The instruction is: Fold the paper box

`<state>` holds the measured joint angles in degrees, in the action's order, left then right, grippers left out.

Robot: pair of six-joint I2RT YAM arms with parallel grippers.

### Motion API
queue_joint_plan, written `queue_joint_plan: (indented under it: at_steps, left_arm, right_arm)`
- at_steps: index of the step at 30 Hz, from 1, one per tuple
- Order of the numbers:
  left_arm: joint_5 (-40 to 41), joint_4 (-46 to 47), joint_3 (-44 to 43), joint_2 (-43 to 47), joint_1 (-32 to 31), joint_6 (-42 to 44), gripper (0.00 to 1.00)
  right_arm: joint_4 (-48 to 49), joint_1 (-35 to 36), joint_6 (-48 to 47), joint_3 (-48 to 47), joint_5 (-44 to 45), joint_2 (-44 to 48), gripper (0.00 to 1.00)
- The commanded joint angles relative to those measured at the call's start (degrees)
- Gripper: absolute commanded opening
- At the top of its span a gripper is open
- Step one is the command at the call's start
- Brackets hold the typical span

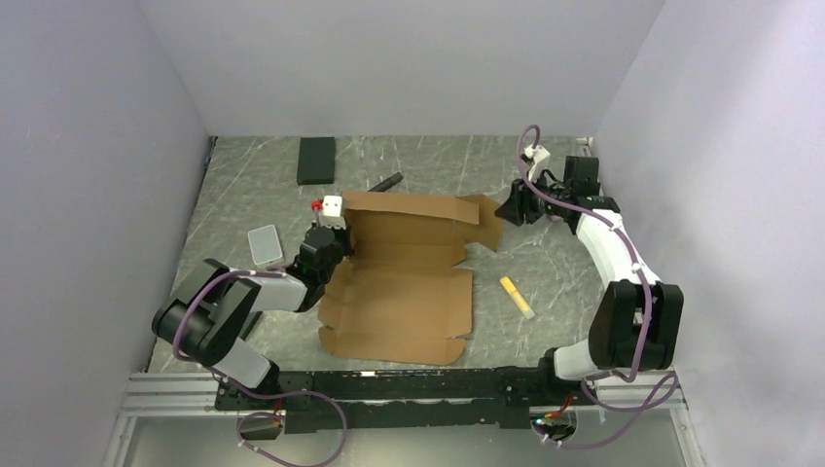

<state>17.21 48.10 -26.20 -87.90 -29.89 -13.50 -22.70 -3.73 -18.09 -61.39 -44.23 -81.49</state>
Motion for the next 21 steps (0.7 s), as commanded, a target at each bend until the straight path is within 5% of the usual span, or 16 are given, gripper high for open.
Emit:
queue_joint_plan:
  at_steps: [1, 4, 10, 21]
  left_arm:
    - [0.74, -0.16, 0.33, 2.16, -0.34, -2.54, 0.0]
    - [1.29, -1.95, -0.18, 3.21, -0.5, -3.43, 0.0]
    - [7.48, -8.64, -2.3, 5.26, -2.28, -7.86, 0.0]
    - [15.65, -12.21, -5.52, 3.28, -7.01, -12.29, 0.0]
  right_arm:
    - [-1.81, 0.75, -4.96, -0.33, -9.02, -0.88, 0.41]
    - [-0.45, 2.52, -5.33, 1.24, -8.31, 0.58, 0.37]
    - [2.83, 8.69, -0.76, 2.24, 0.07, 2.02, 0.0]
    - [6.14, 19.4, 1.8, 2.58, -0.09, 3.18, 0.0]
